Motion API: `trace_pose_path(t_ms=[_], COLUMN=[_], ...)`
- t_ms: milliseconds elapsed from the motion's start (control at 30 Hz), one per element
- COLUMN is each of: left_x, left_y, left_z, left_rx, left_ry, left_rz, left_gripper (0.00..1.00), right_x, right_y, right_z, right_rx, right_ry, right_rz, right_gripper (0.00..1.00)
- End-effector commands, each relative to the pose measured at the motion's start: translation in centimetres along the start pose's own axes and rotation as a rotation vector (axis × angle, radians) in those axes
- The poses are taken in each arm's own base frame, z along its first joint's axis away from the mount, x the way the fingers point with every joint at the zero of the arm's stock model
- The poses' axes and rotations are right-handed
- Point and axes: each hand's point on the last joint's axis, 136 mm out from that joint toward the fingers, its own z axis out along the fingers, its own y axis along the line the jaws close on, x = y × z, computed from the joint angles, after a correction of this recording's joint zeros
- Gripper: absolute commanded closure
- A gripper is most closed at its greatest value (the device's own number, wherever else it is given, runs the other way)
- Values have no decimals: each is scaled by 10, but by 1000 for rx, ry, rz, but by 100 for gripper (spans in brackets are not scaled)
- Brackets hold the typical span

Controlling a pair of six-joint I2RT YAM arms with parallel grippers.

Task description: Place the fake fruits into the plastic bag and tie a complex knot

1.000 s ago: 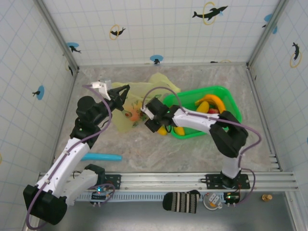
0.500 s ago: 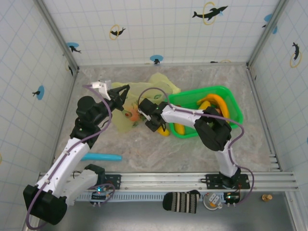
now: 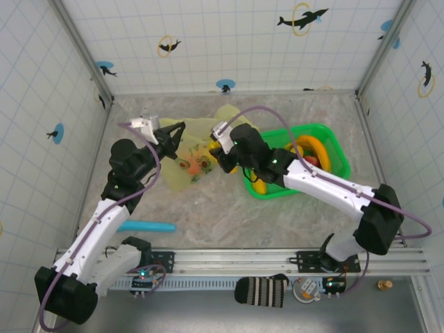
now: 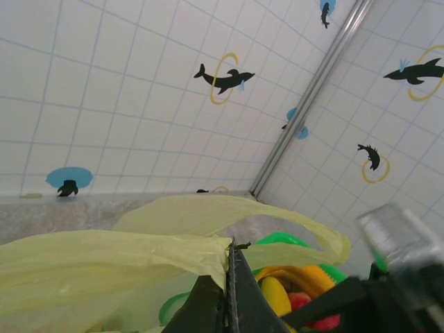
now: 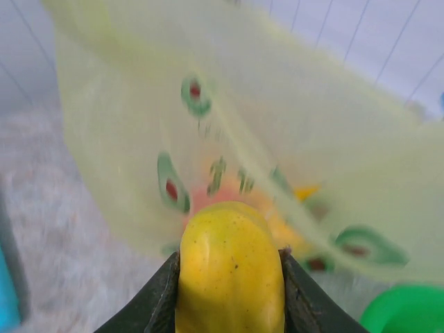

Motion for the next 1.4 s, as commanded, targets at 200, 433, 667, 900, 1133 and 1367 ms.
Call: trace_pose_path(t_ms=[200,433,667,900,1133,1367], left_x=[-10,-13,-14,-13,-12,-11], left_y=[-31,-53,-54,-51,-47,-30], left_z=[-7,-13,-13,-12,-11,-7], left_rx=[179,301,309,299,281,180], left_ry=[-40,-45,-46,-46,-48,-43], left_rz=[3,2,-3,-4,-7,-8], left_gripper=[100,100,100,100,100,100], right_x=[-82,-80,-50,-37,-51,-82], right_y=[-34,-42,-38,-37,-38,-15], right_z=[51,78,87,93,80,23], right_rx=[47,58,16,-16,-5,-69], right_ry=[-242,-295,-355,-306,-297,-225], right_rz=[-148,-234,-281,-252,-249,-149], right_gripper=[73,72,71,38,37,41])
